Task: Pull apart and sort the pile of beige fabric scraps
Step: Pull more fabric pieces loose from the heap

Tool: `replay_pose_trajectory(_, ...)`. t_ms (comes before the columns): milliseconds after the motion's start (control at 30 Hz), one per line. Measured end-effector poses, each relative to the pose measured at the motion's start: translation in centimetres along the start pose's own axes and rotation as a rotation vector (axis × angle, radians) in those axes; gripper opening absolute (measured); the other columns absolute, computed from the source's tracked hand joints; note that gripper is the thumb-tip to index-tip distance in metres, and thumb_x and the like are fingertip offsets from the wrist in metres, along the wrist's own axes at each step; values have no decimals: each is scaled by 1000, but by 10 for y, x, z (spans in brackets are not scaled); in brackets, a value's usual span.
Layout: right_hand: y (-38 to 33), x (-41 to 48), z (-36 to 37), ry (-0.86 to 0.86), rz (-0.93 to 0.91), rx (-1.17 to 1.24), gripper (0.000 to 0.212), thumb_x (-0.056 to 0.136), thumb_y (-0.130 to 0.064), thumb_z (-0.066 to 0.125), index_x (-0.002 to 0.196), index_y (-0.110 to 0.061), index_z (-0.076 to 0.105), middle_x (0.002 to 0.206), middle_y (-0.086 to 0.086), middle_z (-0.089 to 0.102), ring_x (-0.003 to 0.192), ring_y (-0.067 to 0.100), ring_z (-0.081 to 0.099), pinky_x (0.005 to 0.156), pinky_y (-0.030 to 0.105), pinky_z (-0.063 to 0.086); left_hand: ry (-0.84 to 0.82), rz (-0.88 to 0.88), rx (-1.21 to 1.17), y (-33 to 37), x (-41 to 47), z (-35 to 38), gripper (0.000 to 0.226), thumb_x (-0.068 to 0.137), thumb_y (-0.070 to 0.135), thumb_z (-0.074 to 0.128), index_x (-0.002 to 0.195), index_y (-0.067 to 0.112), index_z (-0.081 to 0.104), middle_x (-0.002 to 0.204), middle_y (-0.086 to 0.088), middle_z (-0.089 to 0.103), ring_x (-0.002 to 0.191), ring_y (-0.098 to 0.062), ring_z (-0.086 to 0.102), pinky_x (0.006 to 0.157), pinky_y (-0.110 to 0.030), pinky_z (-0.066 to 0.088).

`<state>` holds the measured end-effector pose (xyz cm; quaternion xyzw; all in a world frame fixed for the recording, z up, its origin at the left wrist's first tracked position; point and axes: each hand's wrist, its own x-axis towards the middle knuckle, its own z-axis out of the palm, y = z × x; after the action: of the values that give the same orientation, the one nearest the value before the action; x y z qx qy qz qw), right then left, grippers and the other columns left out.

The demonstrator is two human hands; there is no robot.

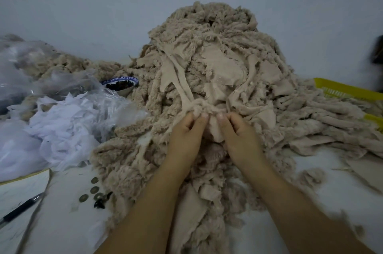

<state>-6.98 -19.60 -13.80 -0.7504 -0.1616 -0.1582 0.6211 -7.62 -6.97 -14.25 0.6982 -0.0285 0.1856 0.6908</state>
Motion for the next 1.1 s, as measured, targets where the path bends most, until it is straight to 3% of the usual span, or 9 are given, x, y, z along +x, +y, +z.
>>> replay_pose_trajectory(100,0,2,-3,45,20,31,31,103,-34,49,74,-24,57,49,-20,50,45,-3,43,44,10,32,84,-137,-323,6,5,-3,22,99,29,59,91,24,79,100,-8,77,98,-24,73,83,-37,61)
replay_pose_trajectory(267,-3,0,-5,25,12,12,29,101,-42,50,78,-28,61,46,-17,51,42,-3,45,43,9,33,187,-286,-514,13,8,-11,30,101,30,56,123,11,66,105,-9,77,96,-24,74,79,-38,62)
replay_pose_trajectory(367,-2,-3,0,-156,30,-125,32,87,-68,52,86,-36,59,73,-14,63,62,-2,57,54,11,41,167,-319,-554,13,7,-11,36,103,32,52,133,14,60,109,-10,76,98,-26,74,83,-41,61)
replay_pose_trajectory(500,12,2,1,-181,-33,-448,31,97,-42,55,79,-17,60,89,-4,50,79,11,51,63,12,36,267,-303,-578,12,10,-13,33,105,32,47,131,16,61,104,-6,77,88,-20,75,70,-34,62)
replay_pose_trajectory(667,10,8,-8,-38,19,-161,30,102,-29,49,74,-19,51,68,-16,52,58,-1,43,53,12,36,356,-314,-649,9,19,-22,28,105,32,48,124,20,64,104,-2,75,84,-13,74,62,-28,59)
replay_pose_trajectory(800,7,4,-3,-69,6,-144,34,105,-35,42,72,-28,41,55,-24,46,51,-2,41,50,15,35,191,-430,-659,10,18,-19,43,99,50,50,125,19,65,111,-7,76,101,-23,73,86,-41,59)
replay_pose_trajectory(933,6,4,0,31,-15,-126,30,104,-39,40,77,-29,46,62,-23,53,55,-5,46,53,11,38,-181,-350,-405,12,11,-17,76,72,76,58,116,16,71,113,-10,75,105,-23,72,83,-33,61)
replay_pose_trajectory(1033,8,5,-2,74,14,-30,28,105,-38,40,80,-27,49,73,-11,57,64,-3,50,60,15,41,-232,-335,-146,11,2,-11,51,71,57,75,102,18,74,96,-2,79,87,-13,75,67,-20,58)
replay_pose_trajectory(1100,10,7,-4,108,43,-34,31,106,-38,38,81,-23,48,72,-5,53,63,1,47,61,24,41,-146,-323,-219,10,4,-10,33,87,45,67,103,16,73,95,-5,78,86,-16,76,64,-23,58)
